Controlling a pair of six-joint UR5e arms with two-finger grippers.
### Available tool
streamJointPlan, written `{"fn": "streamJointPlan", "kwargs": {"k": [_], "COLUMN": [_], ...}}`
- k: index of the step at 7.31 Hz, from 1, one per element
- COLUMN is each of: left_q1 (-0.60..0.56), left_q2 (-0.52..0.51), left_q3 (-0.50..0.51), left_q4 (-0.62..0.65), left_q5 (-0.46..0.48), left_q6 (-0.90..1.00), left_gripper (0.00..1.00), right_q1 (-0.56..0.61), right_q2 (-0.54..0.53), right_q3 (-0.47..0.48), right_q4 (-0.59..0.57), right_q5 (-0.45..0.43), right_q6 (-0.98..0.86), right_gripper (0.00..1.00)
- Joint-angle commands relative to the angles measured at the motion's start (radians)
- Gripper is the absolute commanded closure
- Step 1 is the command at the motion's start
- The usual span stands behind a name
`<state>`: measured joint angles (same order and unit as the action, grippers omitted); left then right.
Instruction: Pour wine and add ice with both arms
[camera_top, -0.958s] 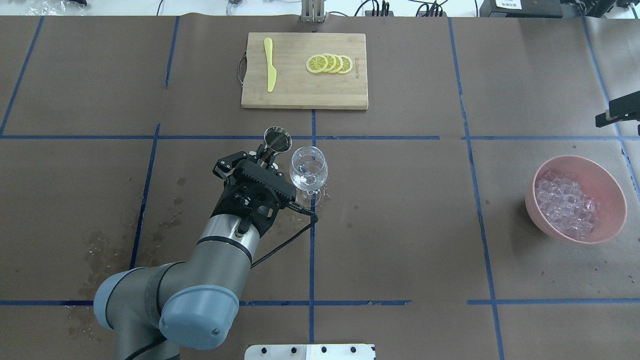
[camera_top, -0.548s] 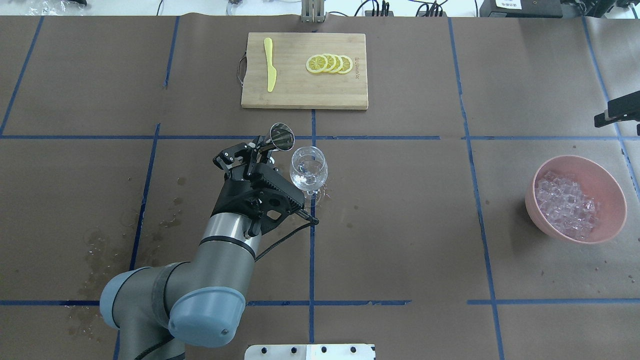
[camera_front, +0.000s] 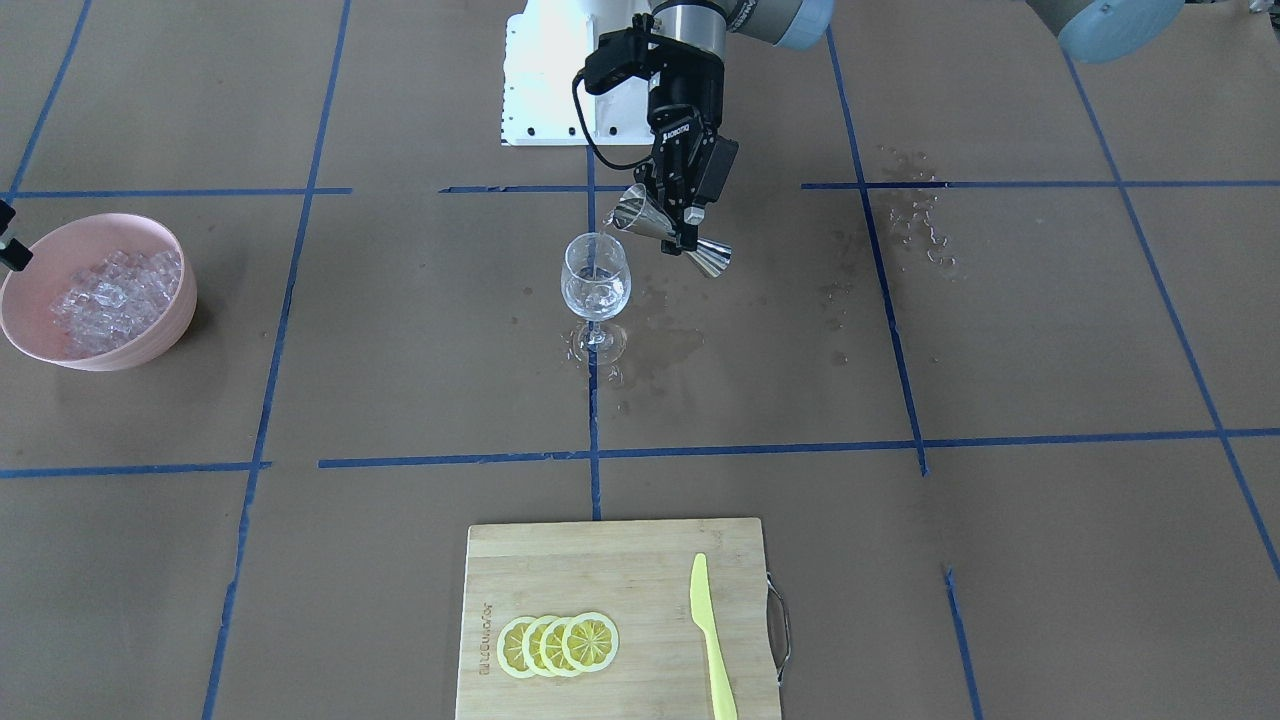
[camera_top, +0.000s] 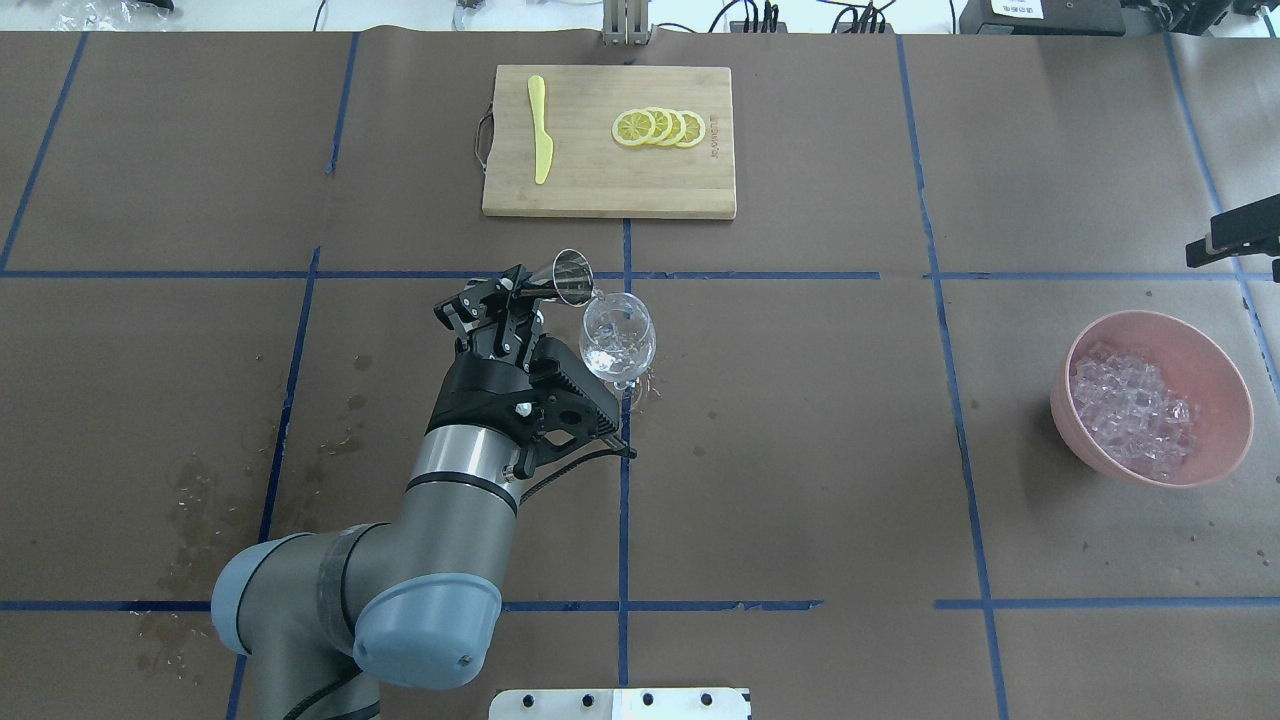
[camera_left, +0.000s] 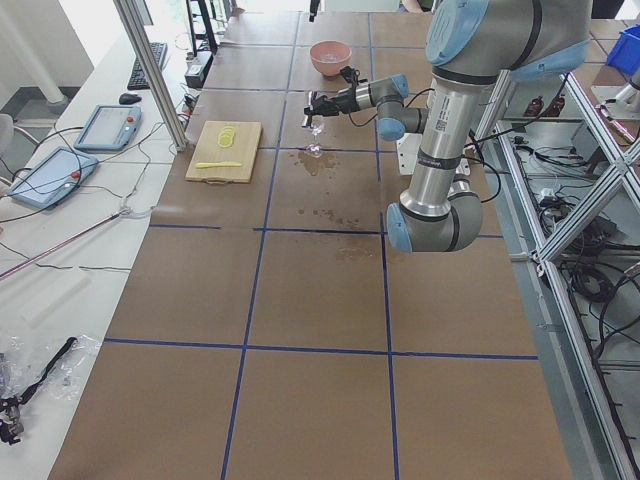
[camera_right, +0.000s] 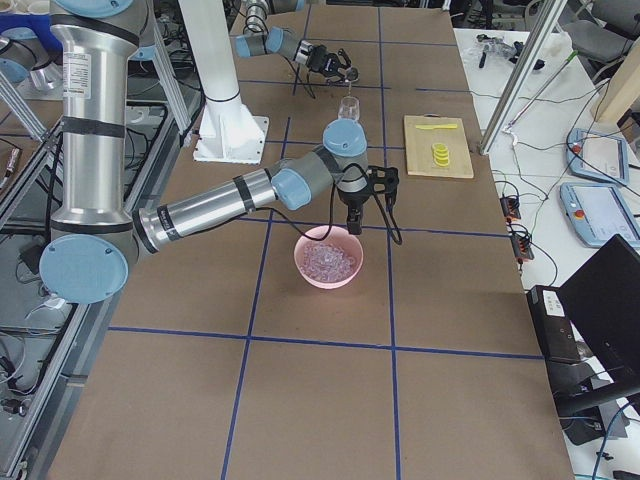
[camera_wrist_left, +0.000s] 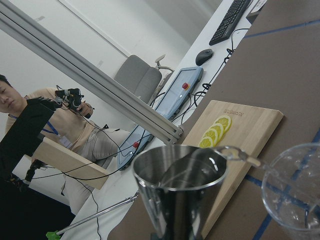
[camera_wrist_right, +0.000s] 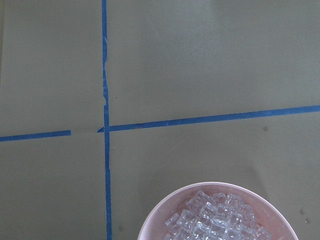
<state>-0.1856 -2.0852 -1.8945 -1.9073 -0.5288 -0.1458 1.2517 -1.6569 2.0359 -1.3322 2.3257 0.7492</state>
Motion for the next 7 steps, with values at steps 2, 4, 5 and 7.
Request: {"fn": "streamJointPlan", "kwargs": {"k": [2,4,5,7], "left_q1": [-0.002,0.0,-0.002,0.0], "left_q2": [-0.01,-0.012,-0.024,-0.024], "left_q3": [0.008,0.018,0.026,0.026], "left_q4": [0.004,0.005,0.023,0.054], "left_q5": [0.045,0.049,0.071,0.093], "left_q6": [0.165,0.259,0.312,0.38], "left_gripper": [1.0,1.0,1.0,1.0], "right_q1": [-0.015,-0.028,-0.034,-0.046], "right_q2": [-0.01,-0.01,-0.01,-0.014], "right_q3": [0.009,0.009,0.009,0.012], "right_q4": [0.002,0.004,0.004,0.04], "right_q5": [-0.017,-0.026,-0.029,-0.04], "right_q6": [0.013,0.027,0.029,0.089], "right_gripper": [0.0,0.0,0.0,0.0]}}
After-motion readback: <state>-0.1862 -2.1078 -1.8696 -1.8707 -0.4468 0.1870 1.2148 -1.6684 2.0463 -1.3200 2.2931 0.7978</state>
